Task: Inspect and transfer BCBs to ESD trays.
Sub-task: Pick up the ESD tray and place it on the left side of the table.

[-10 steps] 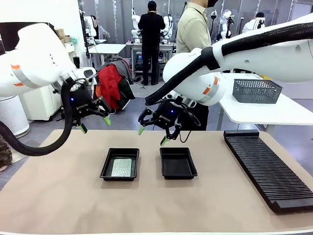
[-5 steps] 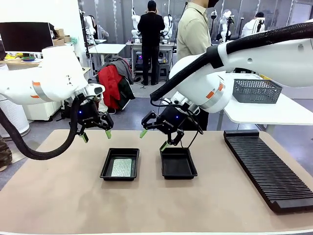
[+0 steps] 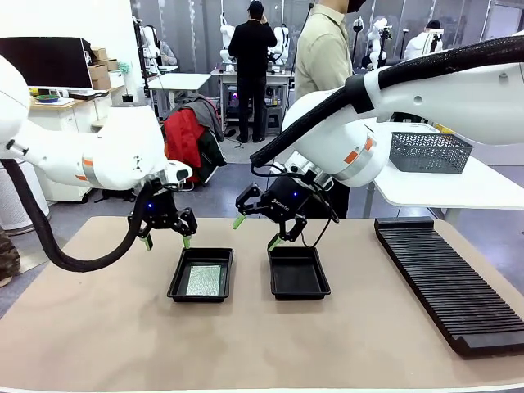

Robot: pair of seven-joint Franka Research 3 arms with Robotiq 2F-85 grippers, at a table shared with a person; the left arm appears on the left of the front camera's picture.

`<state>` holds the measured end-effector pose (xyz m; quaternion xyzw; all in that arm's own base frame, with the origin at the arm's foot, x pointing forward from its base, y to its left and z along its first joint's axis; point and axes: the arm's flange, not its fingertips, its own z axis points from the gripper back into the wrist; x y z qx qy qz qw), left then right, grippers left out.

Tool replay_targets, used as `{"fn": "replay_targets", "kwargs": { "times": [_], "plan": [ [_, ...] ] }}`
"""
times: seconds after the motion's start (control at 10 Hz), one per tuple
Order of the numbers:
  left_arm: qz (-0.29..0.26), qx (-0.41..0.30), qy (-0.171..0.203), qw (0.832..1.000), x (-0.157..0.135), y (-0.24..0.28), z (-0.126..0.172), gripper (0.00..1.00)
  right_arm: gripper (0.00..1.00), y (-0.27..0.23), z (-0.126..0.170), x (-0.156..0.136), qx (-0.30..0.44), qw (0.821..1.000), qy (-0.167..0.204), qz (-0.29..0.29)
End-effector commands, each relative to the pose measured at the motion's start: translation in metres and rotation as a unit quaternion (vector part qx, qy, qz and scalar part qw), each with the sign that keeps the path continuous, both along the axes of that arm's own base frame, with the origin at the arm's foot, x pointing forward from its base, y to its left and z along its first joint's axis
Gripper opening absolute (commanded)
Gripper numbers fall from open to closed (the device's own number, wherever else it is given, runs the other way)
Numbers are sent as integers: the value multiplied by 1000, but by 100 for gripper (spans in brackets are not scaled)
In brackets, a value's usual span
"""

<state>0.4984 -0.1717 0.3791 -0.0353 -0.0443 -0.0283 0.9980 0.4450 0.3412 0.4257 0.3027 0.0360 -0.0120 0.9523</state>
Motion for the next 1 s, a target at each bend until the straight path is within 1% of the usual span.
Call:
{"fn": "replay_targets", "kwargs": {
  "times": [0.0,0.2,0.3,0.6,0.8,0.9],
  "plan": [
    [6,19,-11,1000,5,-12,-12,100,100,0,1,0,-5,1000,-1,-2],
    [8,26,-19,999,10,-16,-28,100,100,0,1,0,-5,1000,-1,-2],
    [10,32,-16,999,12,-18,-35,100,100,0,1,0,-5,1000,-1,-2],
    [7,35,1,999,10,-23,-55,100,100,0,1,0,-5,1000,-1,-2],
    [4,35,8,999,7,-24,-63,100,100,0,1,0,-5,1000,-1,-2],
    [0,30,15,999,6,-23,-61,100,100,0,1,0,-5,1000,-1,-2]
  ]
}}
